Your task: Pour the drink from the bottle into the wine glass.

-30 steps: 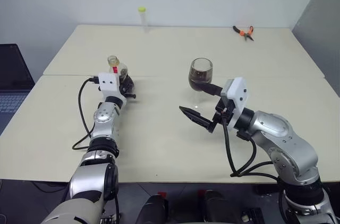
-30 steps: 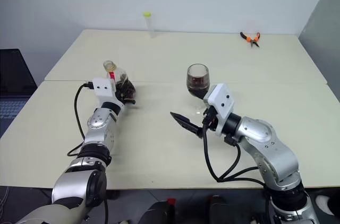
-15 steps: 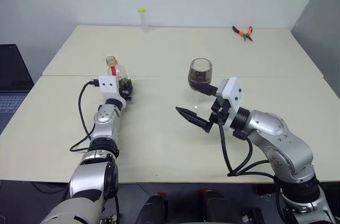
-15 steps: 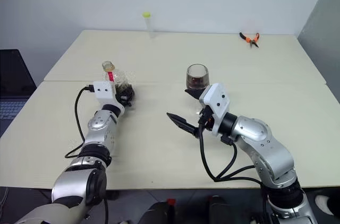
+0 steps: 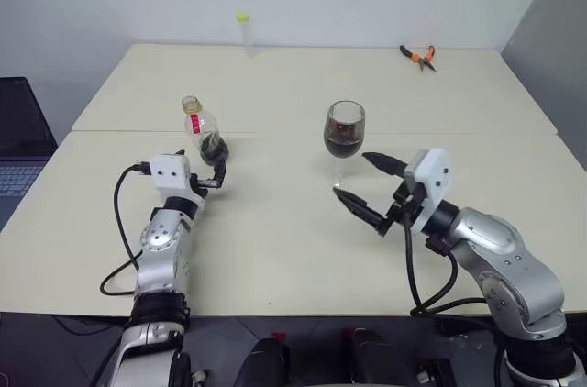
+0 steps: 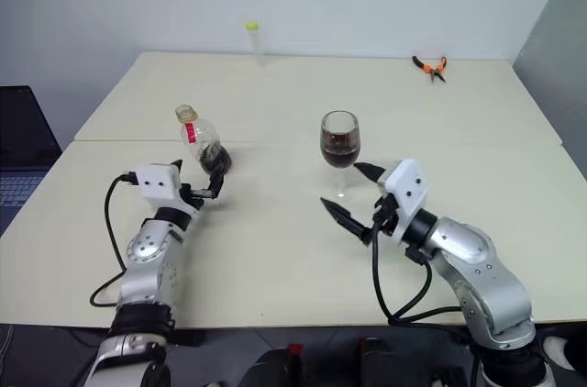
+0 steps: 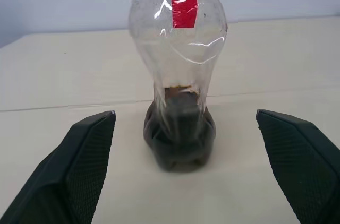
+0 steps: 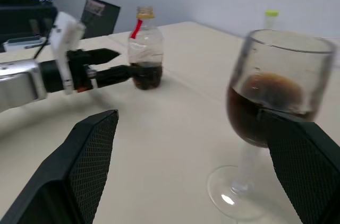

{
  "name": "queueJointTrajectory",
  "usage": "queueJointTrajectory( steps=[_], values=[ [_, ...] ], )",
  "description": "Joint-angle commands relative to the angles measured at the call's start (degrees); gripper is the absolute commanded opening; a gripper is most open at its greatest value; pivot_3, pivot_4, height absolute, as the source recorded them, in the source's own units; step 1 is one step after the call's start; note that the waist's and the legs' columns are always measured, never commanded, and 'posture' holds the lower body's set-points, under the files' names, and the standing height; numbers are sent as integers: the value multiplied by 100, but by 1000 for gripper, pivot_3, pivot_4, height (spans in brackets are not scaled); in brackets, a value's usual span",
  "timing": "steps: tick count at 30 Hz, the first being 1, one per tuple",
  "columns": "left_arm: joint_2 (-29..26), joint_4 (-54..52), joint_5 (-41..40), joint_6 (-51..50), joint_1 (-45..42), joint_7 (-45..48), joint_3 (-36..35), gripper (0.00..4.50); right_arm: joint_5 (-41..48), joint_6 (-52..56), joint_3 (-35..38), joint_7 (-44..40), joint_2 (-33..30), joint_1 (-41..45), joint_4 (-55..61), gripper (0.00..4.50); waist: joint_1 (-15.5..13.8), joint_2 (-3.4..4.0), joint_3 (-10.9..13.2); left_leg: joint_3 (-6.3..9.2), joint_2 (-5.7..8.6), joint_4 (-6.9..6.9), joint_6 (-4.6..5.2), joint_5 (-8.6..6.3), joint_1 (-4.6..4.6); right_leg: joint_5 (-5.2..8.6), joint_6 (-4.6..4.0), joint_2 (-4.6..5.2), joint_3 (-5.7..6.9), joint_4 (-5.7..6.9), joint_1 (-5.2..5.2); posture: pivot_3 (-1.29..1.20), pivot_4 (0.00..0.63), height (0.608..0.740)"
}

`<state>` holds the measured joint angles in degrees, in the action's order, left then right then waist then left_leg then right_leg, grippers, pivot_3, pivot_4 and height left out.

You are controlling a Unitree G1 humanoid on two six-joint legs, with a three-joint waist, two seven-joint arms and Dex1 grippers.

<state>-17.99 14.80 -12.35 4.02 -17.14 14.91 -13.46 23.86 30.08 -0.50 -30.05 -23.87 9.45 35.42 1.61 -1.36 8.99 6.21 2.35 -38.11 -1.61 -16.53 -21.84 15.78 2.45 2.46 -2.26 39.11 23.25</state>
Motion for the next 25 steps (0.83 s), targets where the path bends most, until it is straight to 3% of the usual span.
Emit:
queueJointTrajectory(
  steps=[1,10,15,25],
  values=[
    [-45,-1444,-166,-629,621,-177,-113,4481,-283,-786,762,426,205,-568,-379,4500,2,-8,-16,0,-1,1,1,-1,1,0,0,-4,-1,-5,-3,0,150,740],
    [81,-2048,315,-1094,920,-643,116,4481,-1486,-3314,1295,1670,914,-365,-3027,4500,0,12,-29,-21,-2,10,0,-2,19,0,0,-28,-15,-2,-9,0,150,740],
    [143,-1993,319,-1074,928,-712,49,4481,-1448,-3741,1490,1839,948,61,-3938,4500,9,14,-28,-33,-3,11,-20,10,14,0,0,-27,-24,-7,-3,0,150,740],
    [114,-1880,428,-826,1011,-755,-40,4481,-1358,-3960,1553,1788,792,390,-4533,4500,6,15,-27,-31,-4,11,-4,1,14,0,0,-27,-22,-6,-5,0,150,740]
  ],
)
